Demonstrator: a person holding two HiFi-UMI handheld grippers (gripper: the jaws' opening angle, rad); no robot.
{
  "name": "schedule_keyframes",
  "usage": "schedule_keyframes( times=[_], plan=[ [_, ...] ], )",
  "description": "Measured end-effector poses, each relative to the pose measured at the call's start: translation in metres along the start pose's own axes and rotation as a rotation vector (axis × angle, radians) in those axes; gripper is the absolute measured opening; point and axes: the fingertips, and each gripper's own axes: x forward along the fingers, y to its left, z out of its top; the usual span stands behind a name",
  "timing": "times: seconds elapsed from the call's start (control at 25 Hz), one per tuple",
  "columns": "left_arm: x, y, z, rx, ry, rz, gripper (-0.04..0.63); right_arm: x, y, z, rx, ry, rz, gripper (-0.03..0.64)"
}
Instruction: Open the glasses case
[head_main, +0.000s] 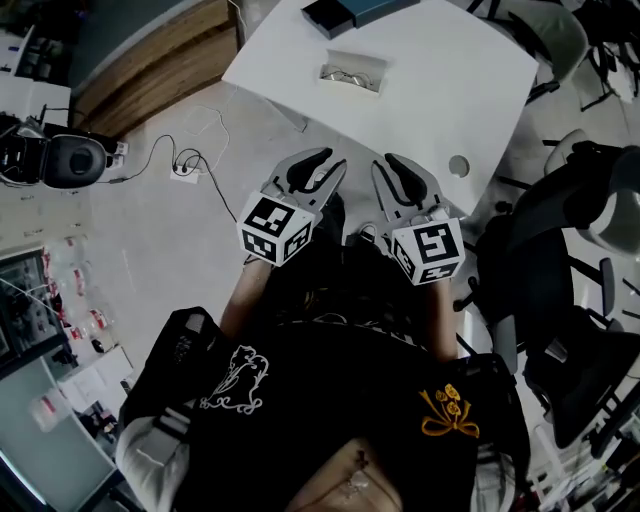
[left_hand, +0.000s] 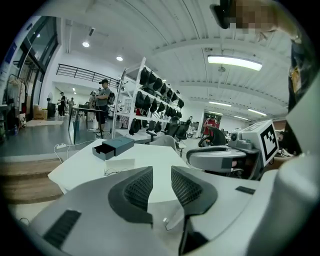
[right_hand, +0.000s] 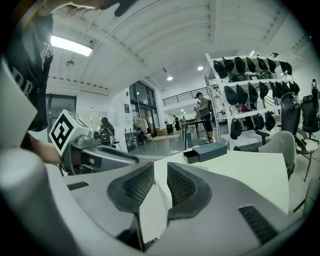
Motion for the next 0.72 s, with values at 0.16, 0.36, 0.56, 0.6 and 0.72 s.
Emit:
schedule_keyframes(
  times=[0.16, 0.36, 0.56, 0.6, 0.72],
  plan=[
    [-0.009, -0.005, -0.002, 0.004, -0.003, 0.008, 0.123, -0.005, 0.007, -0.002, 0.011, -0.017, 0.005, 0.095],
    [-0.020, -0.005, -0.004, 0.004, 0.002, 0.001, 0.118, -0.006, 0.017, -0.003, 0.041, -0.040, -0.009, 0.095],
    [-0.039, -0.004, -0.009, 0.020, 0.001, -0.013, 0.118, -0.005, 0.034, -0.005, 0.053, -0.050, -0.031, 0.071],
    [-0.045, -0.004, -0.011, 0.022, 0.000, -0.016, 0.118, -0.004, 0.039, -0.005, 0.056, -0.052, -0.035, 0.061],
    [-0.065, 0.000, -0.017, 0.020, -0.006, -0.022, 0.114, -0.001, 0.061, -0.007, 0.076, -0.057, -0.034, 0.051]
  ],
)
